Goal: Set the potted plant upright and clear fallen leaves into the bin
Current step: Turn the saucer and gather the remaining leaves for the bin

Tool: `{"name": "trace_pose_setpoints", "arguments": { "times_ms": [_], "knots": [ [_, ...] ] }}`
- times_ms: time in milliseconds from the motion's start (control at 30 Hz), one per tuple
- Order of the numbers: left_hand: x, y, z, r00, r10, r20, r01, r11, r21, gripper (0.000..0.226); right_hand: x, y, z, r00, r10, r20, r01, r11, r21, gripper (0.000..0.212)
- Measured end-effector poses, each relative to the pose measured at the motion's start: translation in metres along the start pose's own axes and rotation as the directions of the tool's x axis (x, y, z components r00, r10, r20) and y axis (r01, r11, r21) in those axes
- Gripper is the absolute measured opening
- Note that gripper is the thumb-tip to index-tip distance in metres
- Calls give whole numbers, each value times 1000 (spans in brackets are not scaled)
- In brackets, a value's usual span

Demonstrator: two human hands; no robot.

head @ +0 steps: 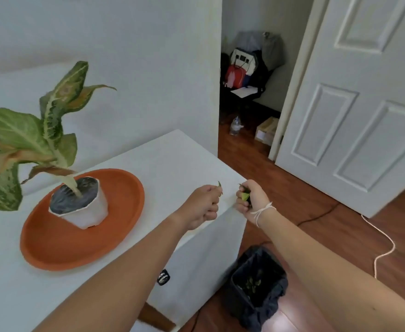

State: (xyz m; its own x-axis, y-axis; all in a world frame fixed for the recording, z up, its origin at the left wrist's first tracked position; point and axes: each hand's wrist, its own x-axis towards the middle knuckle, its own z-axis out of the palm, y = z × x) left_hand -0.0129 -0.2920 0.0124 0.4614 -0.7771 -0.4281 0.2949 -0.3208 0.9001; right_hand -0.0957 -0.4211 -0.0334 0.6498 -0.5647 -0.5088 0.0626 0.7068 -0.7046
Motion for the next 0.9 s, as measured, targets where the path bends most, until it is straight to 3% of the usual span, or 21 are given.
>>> {"name": "trace_pose_setpoints", "arguments": {
  "times_ms": [200, 333, 500, 700, 900],
  "knots": [
    [42, -25, 84, 975, -154, 162, 158, 987, -9, 27, 13, -22, -93, 984, -21, -177, 38, 995, 95, 27],
    [73, -49, 129, 942, -277, 191, 290, 956, -43, 15, 25, -21, -150, 951, 25, -307, -3, 997, 72, 26],
    [112, -87, 164, 890, -438, 124, 444, 896, -27, 15, 42, 3, -207, 889, 143, -436, -132, 990, 54, 27],
    [154, -160, 175, 784, -621, 32, 621, 781, -64, 26, 72, 61, -253, 781, 342, -523, -307, 939, 155, 24],
    [201, -255, 179, 682, -728, -70, 722, 686, -92, 33, 116, 141, -302, 672, 479, -564, -384, 877, 288, 27]
  ]
}}
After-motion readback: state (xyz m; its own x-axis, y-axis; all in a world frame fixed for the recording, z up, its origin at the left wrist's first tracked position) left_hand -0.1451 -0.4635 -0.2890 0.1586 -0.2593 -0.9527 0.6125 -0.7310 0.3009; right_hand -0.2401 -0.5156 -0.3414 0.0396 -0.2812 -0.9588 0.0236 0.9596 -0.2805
